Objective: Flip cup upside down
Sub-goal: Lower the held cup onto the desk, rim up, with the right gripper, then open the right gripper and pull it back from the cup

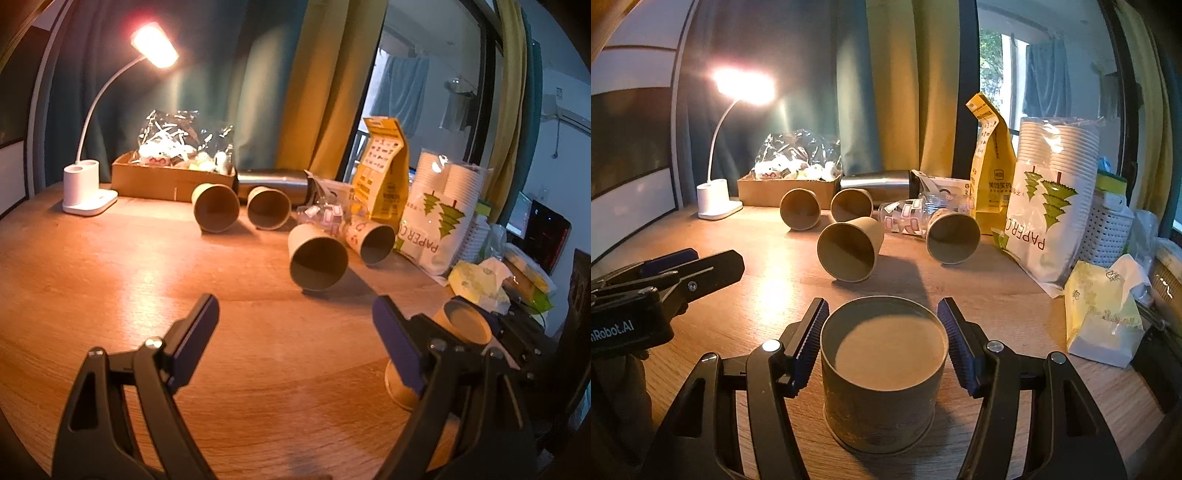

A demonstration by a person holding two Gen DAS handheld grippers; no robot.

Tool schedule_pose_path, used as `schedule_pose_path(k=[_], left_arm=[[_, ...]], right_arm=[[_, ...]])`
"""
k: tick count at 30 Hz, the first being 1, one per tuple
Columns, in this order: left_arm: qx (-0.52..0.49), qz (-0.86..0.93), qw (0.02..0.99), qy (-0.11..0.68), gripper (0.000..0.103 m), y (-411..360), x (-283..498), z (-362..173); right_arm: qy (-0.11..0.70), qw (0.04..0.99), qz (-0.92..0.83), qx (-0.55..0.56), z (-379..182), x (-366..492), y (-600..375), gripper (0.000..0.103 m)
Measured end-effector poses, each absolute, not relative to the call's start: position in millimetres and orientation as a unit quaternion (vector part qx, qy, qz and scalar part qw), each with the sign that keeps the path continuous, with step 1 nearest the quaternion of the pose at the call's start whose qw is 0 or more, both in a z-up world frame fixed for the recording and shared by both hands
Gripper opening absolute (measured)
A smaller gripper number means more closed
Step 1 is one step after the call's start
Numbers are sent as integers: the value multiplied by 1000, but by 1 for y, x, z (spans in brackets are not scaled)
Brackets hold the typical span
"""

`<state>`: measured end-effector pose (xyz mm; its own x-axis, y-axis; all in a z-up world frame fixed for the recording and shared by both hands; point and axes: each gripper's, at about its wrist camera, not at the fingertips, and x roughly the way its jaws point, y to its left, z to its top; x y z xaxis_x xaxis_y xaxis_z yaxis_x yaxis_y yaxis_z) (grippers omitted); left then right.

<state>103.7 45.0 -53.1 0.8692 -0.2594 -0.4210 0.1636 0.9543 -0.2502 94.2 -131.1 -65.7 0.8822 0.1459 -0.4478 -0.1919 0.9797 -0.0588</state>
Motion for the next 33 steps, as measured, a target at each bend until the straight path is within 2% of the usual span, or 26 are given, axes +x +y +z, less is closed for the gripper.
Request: schedule_pose_path(k=[2, 12, 16, 22, 24, 27, 33], left_arm=[[-104, -112, 961, 229, 87, 45, 103, -53], [-96, -119, 967, 202, 87, 44, 85, -45], [-95, -132, 965, 207, 86, 40, 68, -40], [-78, -132, 973, 173, 87, 34, 30, -22], [-75, -129, 976, 161, 88, 34, 19, -16], [-76, -122, 977, 156, 95, 35, 10, -11], [-79, -113, 980, 143, 96, 38, -1, 1]], right_arm=[[223, 969, 98, -38, -64, 91, -135, 74], [201, 972, 119, -5, -41, 59, -150, 78], [203, 972, 122, -3, -36, 43, -152, 78], [204, 972, 120, -1, -31, 24, -155, 79], [198, 973, 118, 2, -27, 17, -157, 79], [195, 974, 115, 6, -23, 10, -160, 79], [183, 977, 113, 8, -17, -4, -163, 79]])
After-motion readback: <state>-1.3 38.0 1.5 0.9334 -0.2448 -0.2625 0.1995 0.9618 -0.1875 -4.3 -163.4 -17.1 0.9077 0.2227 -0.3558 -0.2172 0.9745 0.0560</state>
